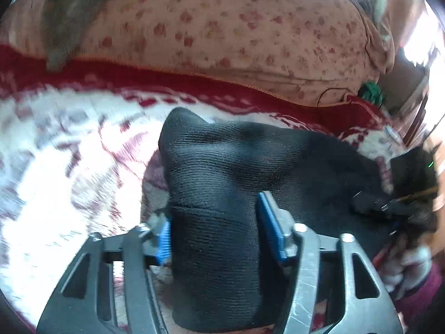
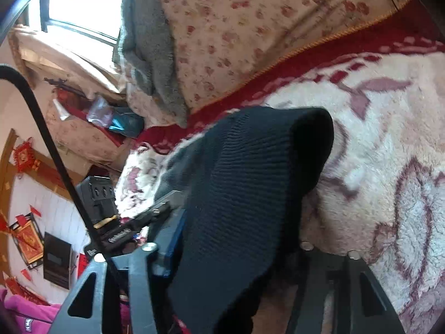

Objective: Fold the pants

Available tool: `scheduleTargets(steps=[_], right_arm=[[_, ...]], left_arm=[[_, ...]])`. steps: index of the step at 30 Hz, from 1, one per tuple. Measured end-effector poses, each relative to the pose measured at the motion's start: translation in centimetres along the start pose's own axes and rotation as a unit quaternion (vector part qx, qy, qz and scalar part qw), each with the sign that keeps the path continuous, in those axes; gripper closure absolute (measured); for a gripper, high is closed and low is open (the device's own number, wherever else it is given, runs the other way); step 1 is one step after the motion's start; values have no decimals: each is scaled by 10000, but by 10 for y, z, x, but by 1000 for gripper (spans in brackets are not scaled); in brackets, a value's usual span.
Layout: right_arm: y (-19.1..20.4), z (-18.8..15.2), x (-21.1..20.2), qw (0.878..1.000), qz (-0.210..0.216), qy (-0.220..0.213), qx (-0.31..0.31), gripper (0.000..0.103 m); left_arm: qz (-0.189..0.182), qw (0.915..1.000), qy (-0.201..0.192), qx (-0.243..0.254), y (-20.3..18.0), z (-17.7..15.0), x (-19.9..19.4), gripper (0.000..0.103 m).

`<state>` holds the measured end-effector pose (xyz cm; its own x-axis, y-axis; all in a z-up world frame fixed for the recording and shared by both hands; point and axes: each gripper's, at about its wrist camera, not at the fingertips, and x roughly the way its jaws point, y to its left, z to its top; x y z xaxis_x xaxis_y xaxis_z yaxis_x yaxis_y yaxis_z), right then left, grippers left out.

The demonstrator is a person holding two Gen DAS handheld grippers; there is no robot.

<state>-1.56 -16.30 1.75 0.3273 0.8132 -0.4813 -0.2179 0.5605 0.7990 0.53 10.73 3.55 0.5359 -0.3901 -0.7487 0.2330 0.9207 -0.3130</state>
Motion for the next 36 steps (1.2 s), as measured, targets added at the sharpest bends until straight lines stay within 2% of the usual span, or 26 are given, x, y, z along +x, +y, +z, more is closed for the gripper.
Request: scheduleTargets(steps=[1,3,5,10,16,22,26,28,29,31,32,34,36], right_arm=[[8,1,-2,9999,34,-19,-114,55],[24,4,-4,9993,23,-26,-382,56],[39,8,-5,9987,157,-48,-485,57],[75,16,11,9963,436,-2,-738,57],[117,23,66,9926,848,187,-853,57],[135,19,139,9895,1089,598,-732,57],[134,7,178,9888,1047,878,-602,57],[131,-1,195,9889,798,1071,-648,56],[131,-3,198,9895,663,1079,-700,56],[126,-5,200,9894,373,1151,-806,53],[122,-3,201,9891,284,1222,-767,49],[113,0,197,9900,178,1230,-667,48],[109,3,187,9911,131,1184,-590,45]], left_arm=[[22,10000,-29,58,-2,1,-3,70],[-59,10000,-34,-17,1,4,-11,75],[-161,9996,-77,-219,10,8,-21,76],[17,9980,-497,-402,38,21,-70,76],[624,9941,-697,-549,89,27,-114,76],[1054,9873,-619,-1011,150,11,-126,76],[1187,9829,-489,-1318,184,-9,-122,76],[1158,9812,-374,-1497,198,-21,-115,76],[1076,9810,-388,-1567,203,-24,-114,75],[921,9801,-455,-1696,208,-29,-115,64],[927,9794,-457,-1733,209,-31,-115,61],[970,9766,-477,-1859,212,-33,-115,43],[1007,9737,-460,-1991,215,-35,-116,38]])
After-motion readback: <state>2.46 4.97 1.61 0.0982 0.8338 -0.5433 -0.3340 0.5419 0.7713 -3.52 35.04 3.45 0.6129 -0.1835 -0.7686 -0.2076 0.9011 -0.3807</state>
